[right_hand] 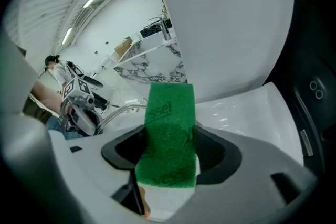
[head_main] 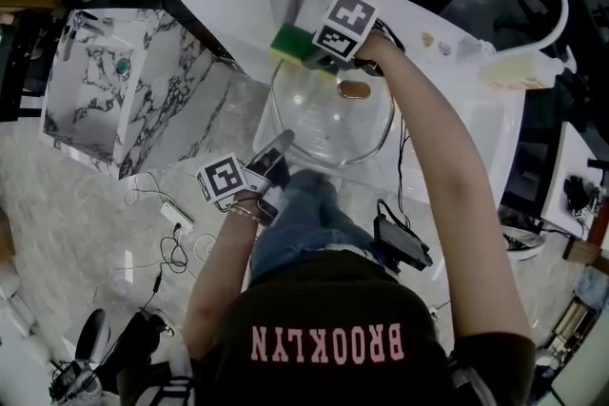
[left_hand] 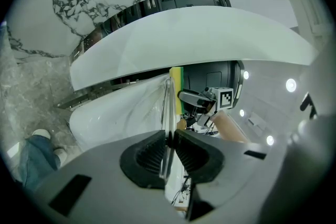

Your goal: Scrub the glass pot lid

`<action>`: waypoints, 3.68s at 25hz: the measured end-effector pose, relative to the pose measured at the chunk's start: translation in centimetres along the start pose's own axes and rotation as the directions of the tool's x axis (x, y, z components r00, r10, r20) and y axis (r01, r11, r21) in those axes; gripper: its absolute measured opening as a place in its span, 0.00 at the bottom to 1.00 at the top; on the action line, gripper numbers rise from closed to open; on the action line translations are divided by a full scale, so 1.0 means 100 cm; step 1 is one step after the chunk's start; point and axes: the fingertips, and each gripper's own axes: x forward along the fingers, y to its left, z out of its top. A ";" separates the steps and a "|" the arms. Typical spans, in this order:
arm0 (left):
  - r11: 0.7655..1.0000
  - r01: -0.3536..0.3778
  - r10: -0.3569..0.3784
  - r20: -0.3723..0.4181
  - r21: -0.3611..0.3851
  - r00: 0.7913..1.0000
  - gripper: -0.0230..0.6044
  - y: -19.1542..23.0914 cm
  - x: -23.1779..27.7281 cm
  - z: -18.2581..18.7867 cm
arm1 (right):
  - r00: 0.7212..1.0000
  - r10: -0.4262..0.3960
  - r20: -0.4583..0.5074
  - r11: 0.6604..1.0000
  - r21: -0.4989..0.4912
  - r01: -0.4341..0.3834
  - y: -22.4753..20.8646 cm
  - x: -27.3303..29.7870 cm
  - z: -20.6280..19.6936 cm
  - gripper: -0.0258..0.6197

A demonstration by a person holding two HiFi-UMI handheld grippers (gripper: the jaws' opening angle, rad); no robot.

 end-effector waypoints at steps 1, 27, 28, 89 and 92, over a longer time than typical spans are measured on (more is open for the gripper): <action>1.000 0.007 -0.007 0.001 0.007 1.000 0.12 0.000 0.000 0.001 | 1.000 -0.003 0.006 1.000 0.015 0.003 -0.003 0.000 -0.001 0.46; 1.000 -0.015 0.015 0.006 -0.015 1.000 0.12 0.002 -0.001 -0.001 | 0.998 -0.053 -0.030 0.857 0.511 0.061 -0.073 -0.024 -0.140 0.46; 1.000 -0.014 0.014 0.005 -0.015 1.000 0.12 0.002 -0.001 -0.001 | 0.998 -0.050 -0.026 0.845 0.532 0.056 -0.073 -0.025 -0.145 0.46; 0.801 0.040 0.209 -0.342 0.597 0.916 0.12 -0.144 0.108 -0.041 | 0.515 -0.708 0.483 0.632 0.759 0.157 0.088 -0.224 -0.280 0.46; 0.801 0.065 0.225 -0.401 0.595 0.888 0.12 -0.153 0.121 -0.057 | 0.515 -0.705 0.488 0.631 0.762 0.142 0.085 -0.226 -0.296 0.46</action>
